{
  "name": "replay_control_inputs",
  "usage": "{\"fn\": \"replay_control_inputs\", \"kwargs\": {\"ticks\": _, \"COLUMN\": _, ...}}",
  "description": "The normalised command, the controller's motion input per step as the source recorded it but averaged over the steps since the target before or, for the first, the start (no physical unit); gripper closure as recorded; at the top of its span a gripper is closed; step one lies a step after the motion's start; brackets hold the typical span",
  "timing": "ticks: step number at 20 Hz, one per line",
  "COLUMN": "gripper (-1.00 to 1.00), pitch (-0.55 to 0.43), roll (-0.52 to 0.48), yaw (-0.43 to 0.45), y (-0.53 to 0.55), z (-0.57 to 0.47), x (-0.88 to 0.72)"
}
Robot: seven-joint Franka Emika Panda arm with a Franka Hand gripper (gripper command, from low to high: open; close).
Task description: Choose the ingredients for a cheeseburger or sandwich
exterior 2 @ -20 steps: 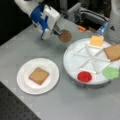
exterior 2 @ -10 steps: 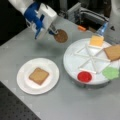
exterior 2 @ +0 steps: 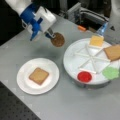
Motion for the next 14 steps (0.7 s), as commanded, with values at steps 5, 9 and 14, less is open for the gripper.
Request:
{"fn": "replay_control_inputs", "kwargs": {"ticks": 5, "gripper": 1.0, "pitch": 0.073, "roll": -0.306, "yaw": 0.05, "y": -0.08, "z": -0.02, "x": 0.31}}
{"fn": "replay_control_inputs", "kwargs": {"ticks": 9, "gripper": 1.0, "pitch": 0.045, "roll": -0.334, "yaw": 0.057, "y": -0.08, "z": -0.09, "x": 0.39}}
{"fn": "replay_control_inputs", "kwargs": {"ticks": 14, "gripper": 1.0, "pitch": 0.082, "roll": -0.268, "yaw": 0.034, "y": -0.05, "z": -0.09, "x": 0.39}}
